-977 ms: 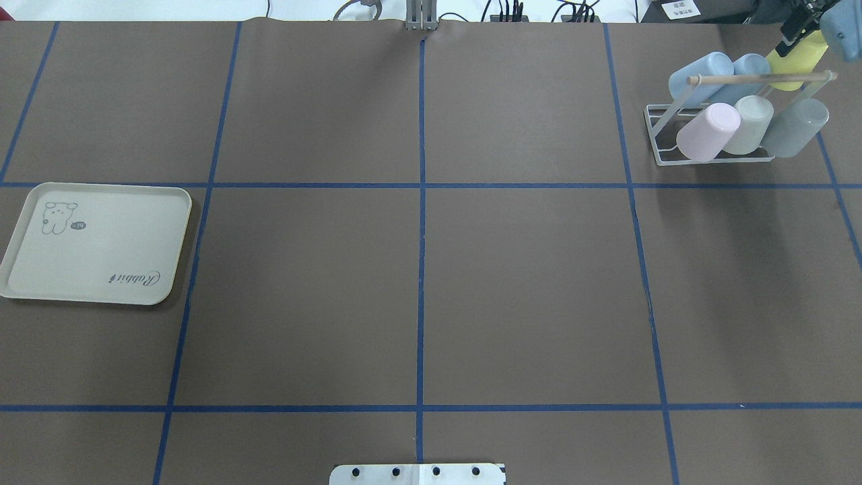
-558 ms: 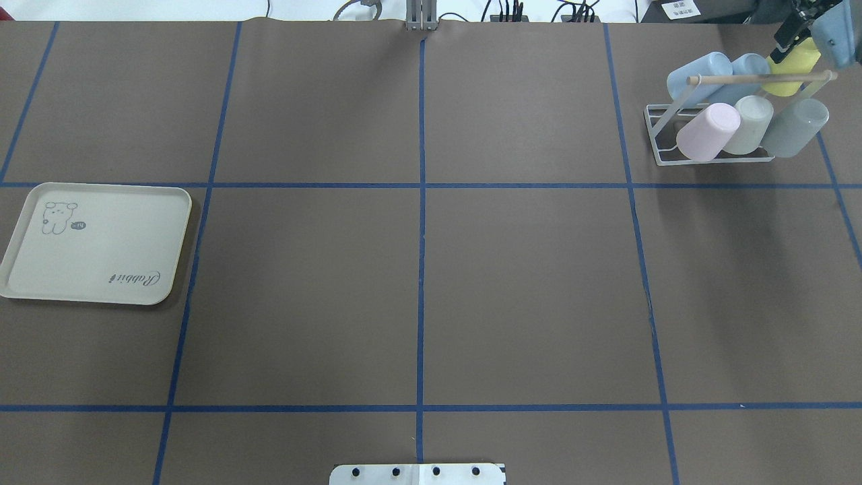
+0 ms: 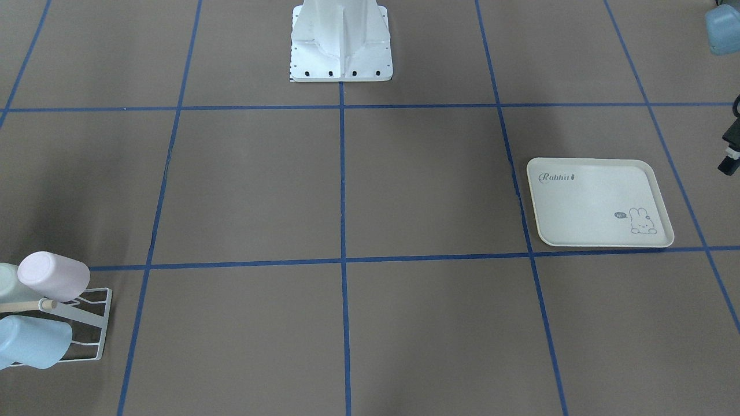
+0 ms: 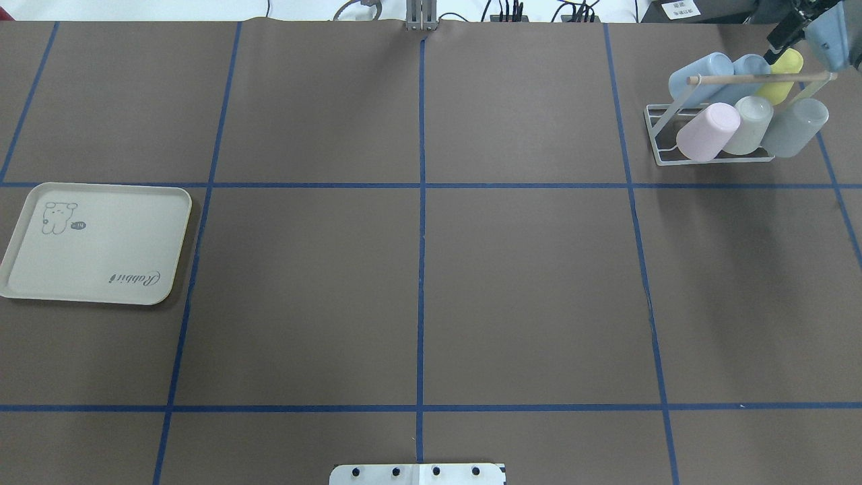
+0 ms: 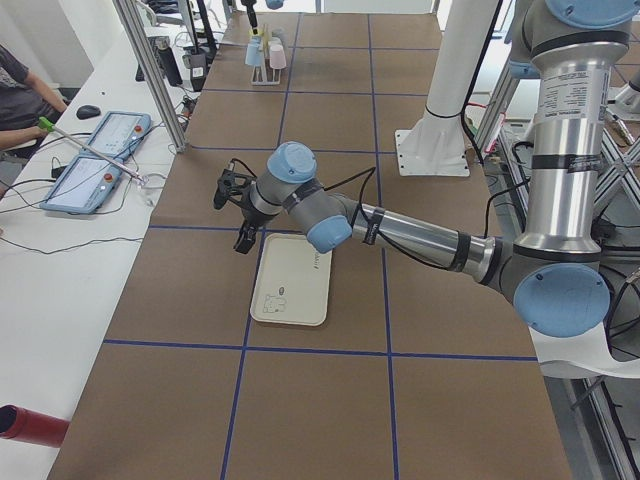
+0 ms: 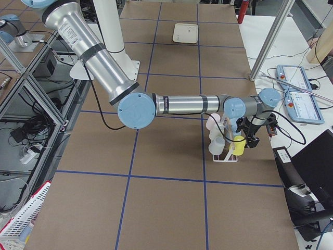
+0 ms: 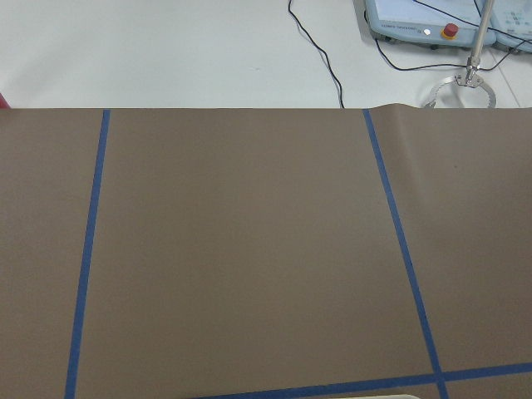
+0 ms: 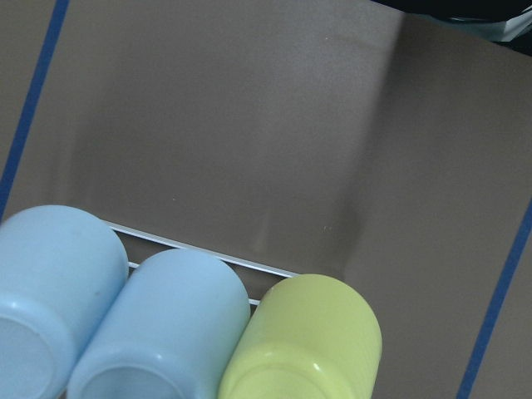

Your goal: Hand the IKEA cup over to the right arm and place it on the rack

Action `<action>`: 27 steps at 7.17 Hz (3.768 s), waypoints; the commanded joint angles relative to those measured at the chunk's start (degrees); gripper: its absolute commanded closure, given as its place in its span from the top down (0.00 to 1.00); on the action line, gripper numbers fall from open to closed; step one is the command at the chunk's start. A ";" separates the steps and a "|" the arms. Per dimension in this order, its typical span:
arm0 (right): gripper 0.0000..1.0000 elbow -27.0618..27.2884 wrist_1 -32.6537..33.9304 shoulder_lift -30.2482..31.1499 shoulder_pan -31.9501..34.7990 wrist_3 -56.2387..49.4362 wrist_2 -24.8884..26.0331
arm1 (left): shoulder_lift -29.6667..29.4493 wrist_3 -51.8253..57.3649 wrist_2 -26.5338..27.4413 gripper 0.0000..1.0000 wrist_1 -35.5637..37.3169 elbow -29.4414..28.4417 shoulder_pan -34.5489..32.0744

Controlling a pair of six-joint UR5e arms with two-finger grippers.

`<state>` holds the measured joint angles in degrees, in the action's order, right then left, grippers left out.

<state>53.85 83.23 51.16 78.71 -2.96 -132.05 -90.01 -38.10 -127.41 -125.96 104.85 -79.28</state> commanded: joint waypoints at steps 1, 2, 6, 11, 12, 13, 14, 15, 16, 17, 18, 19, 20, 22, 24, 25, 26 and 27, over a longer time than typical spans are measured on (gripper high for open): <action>0.99 3.25 0.71 -0.71 3.00 0.14 -0.66 | -0.43 1.53 -0.65 1.00 3.50 1.23 -0.17; 0.99 6.50 2.54 -0.01 5.46 0.58 -2.32 | 0.18 7.98 -0.56 1.00 4.31 0.72 -0.87; 0.99 31.25 6.34 19.61 9.97 0.41 -4.89 | 0.19 25.86 -0.56 1.00 24.74 0.80 -5.62; 0.99 48.36 5.72 37.24 10.41 0.06 -5.59 | 4.10 38.63 -10.99 1.00 37.81 -1.58 -11.33; 0.99 47.85 5.72 38.39 10.41 0.75 -5.59 | 6.40 38.63 -11.20 1.00 37.54 -1.05 -11.60; 0.99 48.02 5.63 39.79 10.41 0.41 -5.15 | 7.56 38.72 -10.94 1.00 37.36 -1.05 -11.69; 0.99 48.89 5.54 39.98 11.10 0.15 -5.06 | 7.83 38.63 -11.20 1.00 37.36 -0.96 -11.78; 0.99 49.59 5.54 39.37 11.20 -0.03 -4.71 | 7.83 38.37 -11.11 1.00 37.45 -0.61 -11.78; 0.99 49.51 5.80 38.41 11.20 0.32 -4.45 | 7.92 38.28 -11.20 1.00 37.54 -0.26 -11.86; 0.99 49.16 6.42 37.36 11.20 0.67 -4.10 | 8.18 38.02 -10.94 1.00 37.62 0.96 -11.95; 0.99 48.99 6.77 37.35 11.20 0.67 -4.01 | 8.71 37.93 -10.67 1.00 37.63 1.32 -11.95; 0.99 48.90 8.86 36.91 11.11 0.67 -4.00 | 8.62 37.84 -10.67 1.00 37.63 1.24 -11.95; 0.99 49.07 10.54 36.47 11.20 0.58 -3.57 | 8.62 37.84 -10.58 1.00 37.63 1.15 -11.95; 0.99 49.07 10.55 36.56 11.20 0.15 -1.38 | 8.62 37.84 -10.58 1.00 37.63 1.24 -11.95; 1.00 48.99 10.55 36.82 11.20 -0.03 -1.19 | 8.62 37.84 -10.58 1.00 37.63 1.24 -11.95; 0.99 48.98 10.55 36.99 11.20 -0.03 -1.19 | 8.71 37.93 -10.84 1.00 37.63 1.24 -11.95; 0.99 48.90 10.55 36.99 11.20 -0.03 -1.19 | 8.89 37.84 -10.85 1.00 37.71 1.24 -12.13; 1.00 48.81 10.55 36.91 11.20 -0.03 -1.19 | 8.89 37.84 -10.67 1.00 37.71 0.80 -12.13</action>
<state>102.75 93.78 88.10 89.91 -2.99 -133.25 -81.19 -0.24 -138.18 -88.27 105.99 -91.35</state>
